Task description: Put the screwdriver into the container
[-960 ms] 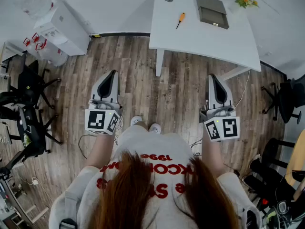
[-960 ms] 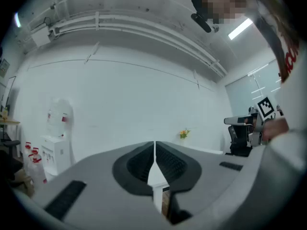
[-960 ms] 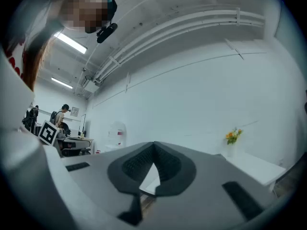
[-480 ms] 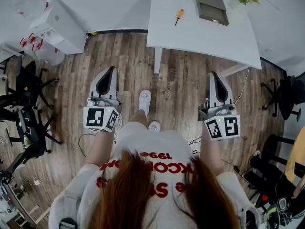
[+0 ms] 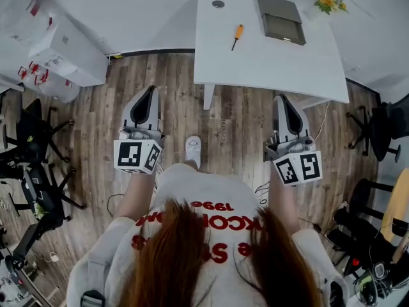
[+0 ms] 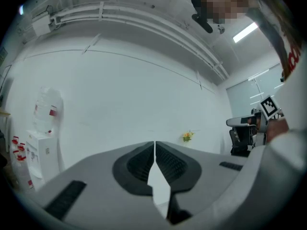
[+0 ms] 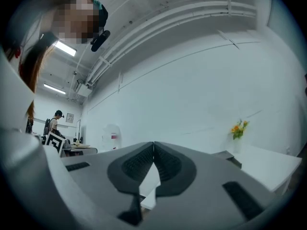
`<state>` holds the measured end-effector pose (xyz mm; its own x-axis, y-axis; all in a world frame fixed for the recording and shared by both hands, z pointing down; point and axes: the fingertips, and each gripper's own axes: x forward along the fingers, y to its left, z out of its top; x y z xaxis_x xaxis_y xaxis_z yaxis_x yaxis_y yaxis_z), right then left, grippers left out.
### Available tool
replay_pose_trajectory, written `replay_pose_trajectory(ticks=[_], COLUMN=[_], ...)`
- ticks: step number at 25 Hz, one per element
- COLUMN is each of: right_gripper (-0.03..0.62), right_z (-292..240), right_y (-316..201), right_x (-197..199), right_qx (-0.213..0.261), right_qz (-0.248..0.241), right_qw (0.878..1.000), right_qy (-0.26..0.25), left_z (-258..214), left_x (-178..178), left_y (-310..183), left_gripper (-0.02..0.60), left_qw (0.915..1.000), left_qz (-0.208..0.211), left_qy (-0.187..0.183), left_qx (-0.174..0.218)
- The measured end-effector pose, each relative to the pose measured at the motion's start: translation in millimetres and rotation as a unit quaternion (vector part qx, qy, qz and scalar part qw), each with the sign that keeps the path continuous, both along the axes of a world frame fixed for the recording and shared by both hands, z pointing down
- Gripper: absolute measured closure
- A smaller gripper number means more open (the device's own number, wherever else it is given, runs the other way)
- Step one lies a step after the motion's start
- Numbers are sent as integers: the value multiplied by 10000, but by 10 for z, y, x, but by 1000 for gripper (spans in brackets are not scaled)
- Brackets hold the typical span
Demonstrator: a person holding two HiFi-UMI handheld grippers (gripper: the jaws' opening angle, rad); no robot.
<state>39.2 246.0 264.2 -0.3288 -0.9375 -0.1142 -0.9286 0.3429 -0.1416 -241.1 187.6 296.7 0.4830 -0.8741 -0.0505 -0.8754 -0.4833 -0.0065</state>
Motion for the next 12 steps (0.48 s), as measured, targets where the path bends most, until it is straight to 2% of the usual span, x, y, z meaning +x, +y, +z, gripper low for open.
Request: replay_pose_trajectory(ticks=[5, 12], right_gripper=[588, 588], right_z=[-73, -78], right_y=[-481, -885], right_x=[-75, -81], right_qx=[32, 54], right_qz=[56, 265], right_qw=[10000, 9996], right_qy=[-35, -112], left_z=[16, 20], left_x=[3, 34], left_y=[-540, -1060], left_gripper=[566, 566], left_qw=[9999, 9994], left_qz=[106, 358], left_qy=[-39, -27], left_qx=[-33, -8])
